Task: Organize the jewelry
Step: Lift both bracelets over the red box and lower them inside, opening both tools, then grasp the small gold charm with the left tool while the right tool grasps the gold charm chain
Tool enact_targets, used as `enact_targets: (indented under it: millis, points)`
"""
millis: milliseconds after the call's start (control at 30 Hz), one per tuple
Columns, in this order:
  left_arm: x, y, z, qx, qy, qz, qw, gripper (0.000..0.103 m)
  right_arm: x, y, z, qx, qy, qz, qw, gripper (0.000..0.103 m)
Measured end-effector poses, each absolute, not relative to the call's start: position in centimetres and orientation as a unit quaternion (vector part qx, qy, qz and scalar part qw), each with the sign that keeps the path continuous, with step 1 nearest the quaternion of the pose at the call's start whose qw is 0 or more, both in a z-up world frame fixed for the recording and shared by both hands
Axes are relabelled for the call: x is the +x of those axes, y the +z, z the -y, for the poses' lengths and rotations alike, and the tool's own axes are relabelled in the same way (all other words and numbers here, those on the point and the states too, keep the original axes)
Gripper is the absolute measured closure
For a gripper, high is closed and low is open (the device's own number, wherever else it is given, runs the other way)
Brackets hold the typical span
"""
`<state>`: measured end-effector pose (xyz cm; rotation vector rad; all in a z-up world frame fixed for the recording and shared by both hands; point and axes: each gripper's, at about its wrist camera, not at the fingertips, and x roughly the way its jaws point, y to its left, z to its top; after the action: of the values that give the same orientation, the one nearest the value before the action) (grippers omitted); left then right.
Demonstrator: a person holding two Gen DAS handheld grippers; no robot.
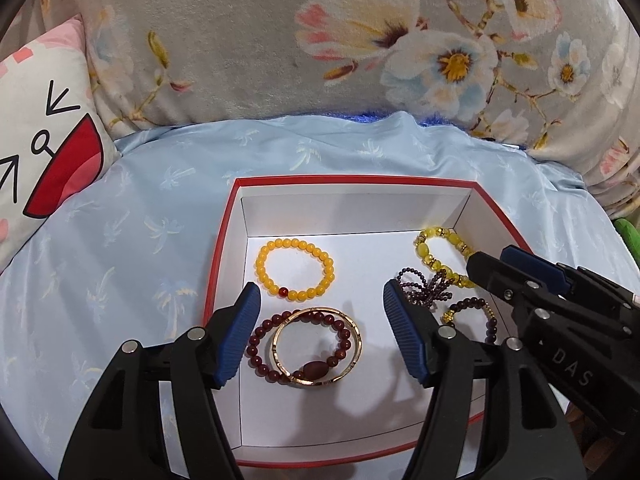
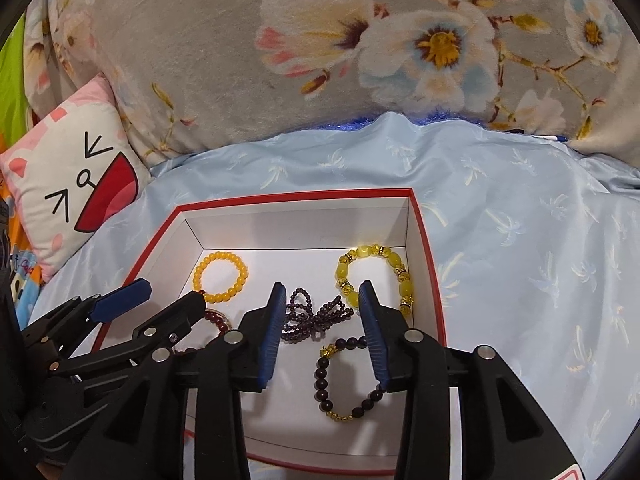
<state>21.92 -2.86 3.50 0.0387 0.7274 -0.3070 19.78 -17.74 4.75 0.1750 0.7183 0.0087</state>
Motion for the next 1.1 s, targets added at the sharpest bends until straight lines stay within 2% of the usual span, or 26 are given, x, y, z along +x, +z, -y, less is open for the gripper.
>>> enact_targets:
  millis: [567,867,1100]
  points:
    - [16.7,4.2,0.7,0.012,-0.157,-0.345,0.925,0.042,14.1,6.1,18.0,0.097,0.002,-0.335,0.937,0.061]
    - [11.4,5.0,0.0,0.030,-0.148,-0.311,0.938,0.042,9.4,5.3,18.3,0.097,-0.008,-0.344,0.934,0.061]
    - [9.1,4.0,-0.8,0.010,-0.152,-0.327,0.932,0.042,5.4,4.1,18.7,0.102,-0.009,-0.357,0.929,0.061]
